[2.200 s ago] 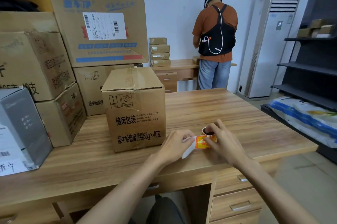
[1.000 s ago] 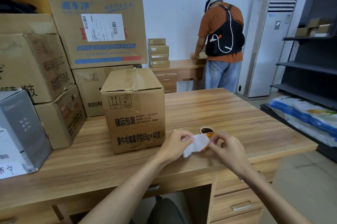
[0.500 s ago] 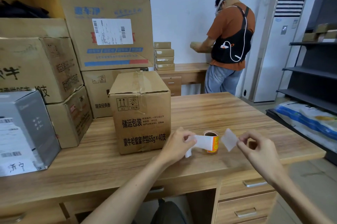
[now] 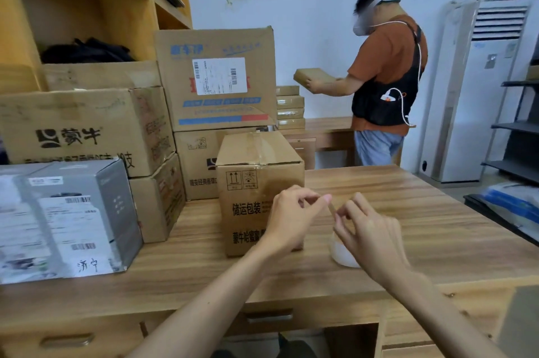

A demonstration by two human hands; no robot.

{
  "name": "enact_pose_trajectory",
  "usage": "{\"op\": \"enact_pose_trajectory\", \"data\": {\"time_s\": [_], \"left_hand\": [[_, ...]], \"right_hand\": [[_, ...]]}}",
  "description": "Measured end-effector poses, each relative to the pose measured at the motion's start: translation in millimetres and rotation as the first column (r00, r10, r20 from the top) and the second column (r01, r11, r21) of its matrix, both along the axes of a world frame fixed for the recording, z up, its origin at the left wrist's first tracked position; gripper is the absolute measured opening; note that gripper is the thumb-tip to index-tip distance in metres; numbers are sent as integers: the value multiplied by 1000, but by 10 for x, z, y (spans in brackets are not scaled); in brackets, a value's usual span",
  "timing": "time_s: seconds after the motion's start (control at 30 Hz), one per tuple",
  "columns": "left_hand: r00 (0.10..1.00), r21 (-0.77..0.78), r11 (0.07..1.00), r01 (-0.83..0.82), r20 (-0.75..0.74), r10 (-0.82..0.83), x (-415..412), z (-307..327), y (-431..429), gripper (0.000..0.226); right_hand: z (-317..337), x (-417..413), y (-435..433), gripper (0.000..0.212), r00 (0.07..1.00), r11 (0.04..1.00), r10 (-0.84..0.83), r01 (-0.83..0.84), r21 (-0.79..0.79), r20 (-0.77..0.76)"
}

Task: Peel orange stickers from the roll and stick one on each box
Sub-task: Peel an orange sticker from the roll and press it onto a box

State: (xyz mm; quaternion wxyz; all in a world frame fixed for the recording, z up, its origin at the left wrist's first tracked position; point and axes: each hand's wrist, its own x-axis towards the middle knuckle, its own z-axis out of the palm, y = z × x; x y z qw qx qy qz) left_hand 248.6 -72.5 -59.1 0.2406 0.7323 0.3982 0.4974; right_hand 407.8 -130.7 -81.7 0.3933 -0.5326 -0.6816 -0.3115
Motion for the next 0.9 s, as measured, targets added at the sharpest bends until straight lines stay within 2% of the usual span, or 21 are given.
{"op": "enact_pose_trajectory", "data": {"time_s": [0.17,0.27,0.33,0.4,0.5,0.57,0.73,0.9], "left_hand": [[994,18,994,-106,33,106,-181,119,-43,8],[990,8,991,-134,53,133,-368,204,-71,6],[989,-4,992,-129,74,129,-544,249,-68,5],[989,-18,993,-114,90,116,-737,279,-62,5],[989,-52,994,-99,105,104,-999,299,-50,9],[989,-56,995,-86,112,92,-1143,309,-58,9],[992,-58,995,-76,93,81,-1419,313,-47,10],[992,-41,996,-85,87,88,-1566,263,-20,8]], "right_hand": [[109,-361,35,14,991,996,4,-16,91,137],[132,-470,48,14,989,993,89,-98,65,121],[154,-512,56,20,986,986,164,-165,31,31],[186,-558,89,21,962,971,236,-237,8,-140],[276,-627,198,17,833,916,342,-399,-45,-436],[342,-699,282,12,747,862,370,-497,-94,-552],[428,-960,482,8,562,738,427,-669,-86,-708],[454,-1135,580,7,498,658,411,-742,-129,-764]]}}
